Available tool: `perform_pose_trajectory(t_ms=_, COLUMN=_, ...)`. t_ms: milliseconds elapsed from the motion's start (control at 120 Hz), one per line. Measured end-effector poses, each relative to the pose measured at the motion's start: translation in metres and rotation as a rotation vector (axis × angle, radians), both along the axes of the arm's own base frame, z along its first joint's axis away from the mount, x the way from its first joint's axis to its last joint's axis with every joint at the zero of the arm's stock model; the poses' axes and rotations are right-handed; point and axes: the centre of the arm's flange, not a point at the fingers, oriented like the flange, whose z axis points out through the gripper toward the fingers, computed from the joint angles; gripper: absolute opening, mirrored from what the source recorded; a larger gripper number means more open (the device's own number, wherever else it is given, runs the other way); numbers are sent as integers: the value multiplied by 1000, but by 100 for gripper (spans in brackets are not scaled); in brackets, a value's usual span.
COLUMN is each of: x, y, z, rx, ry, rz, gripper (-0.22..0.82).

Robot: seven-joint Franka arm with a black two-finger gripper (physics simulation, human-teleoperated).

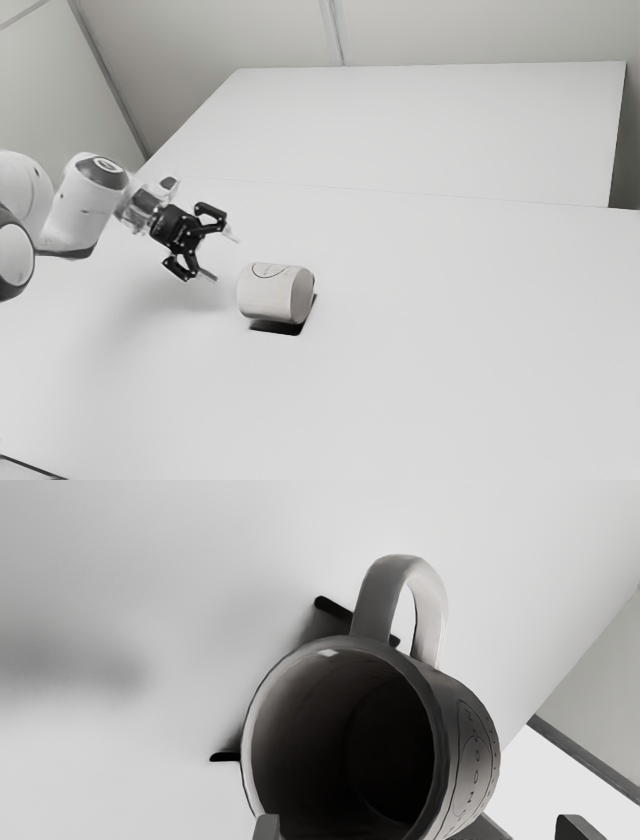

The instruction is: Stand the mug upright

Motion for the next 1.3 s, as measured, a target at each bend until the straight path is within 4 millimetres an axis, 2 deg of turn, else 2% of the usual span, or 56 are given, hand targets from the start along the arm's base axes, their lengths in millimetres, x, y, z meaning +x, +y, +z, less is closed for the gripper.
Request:
perform_pose_trajectory(t_ms=108, x=-2, y=-8, z=-16, rx=-57, ry=15, rz=32, gripper=60)
perform_pose_trajectory(t_ms=292, x=5, y=-24, z=-33, rx=-134, ry=16, rz=71, gripper=60)
perform_pose_trajectory(t_ms=542, x=15, y=-36, z=-43, rx=-190, ry=0, rz=121, gripper=60)
perform_pose_trajectory(t_ms=575, x=16, y=-38, z=-43, rx=-190, ry=-2, rz=122, gripper=55)
perform_pose_trajectory(t_ms=725, x=19, y=-41, z=-40, rx=-170, ry=-8, rz=106, gripper=15)
perform_pose_trajectory(t_ms=842, x=21, y=-45, z=-35, rx=-157, ry=-16, rz=93, gripper=-1)
perform_pose_trajectory(t_ms=958, x=28, y=-49, z=-26, rx=-146, ry=-35, rz=78, gripper=-9)
perform_pose_trajectory(t_ms=1142, x=32, y=-57, z=-19, rx=-124, ry=-52, rz=67, gripper=-15)
perform_pose_trajectory(t_ms=1175, x=33, y=-60, z=-11, rx=-105, ry=-62, rz=50, gripper=-15)
perform_pose_trajectory(t_ms=1300, x=35, y=-80, z=36, rx=78, ry=-128, rz=-111, gripper=-16)
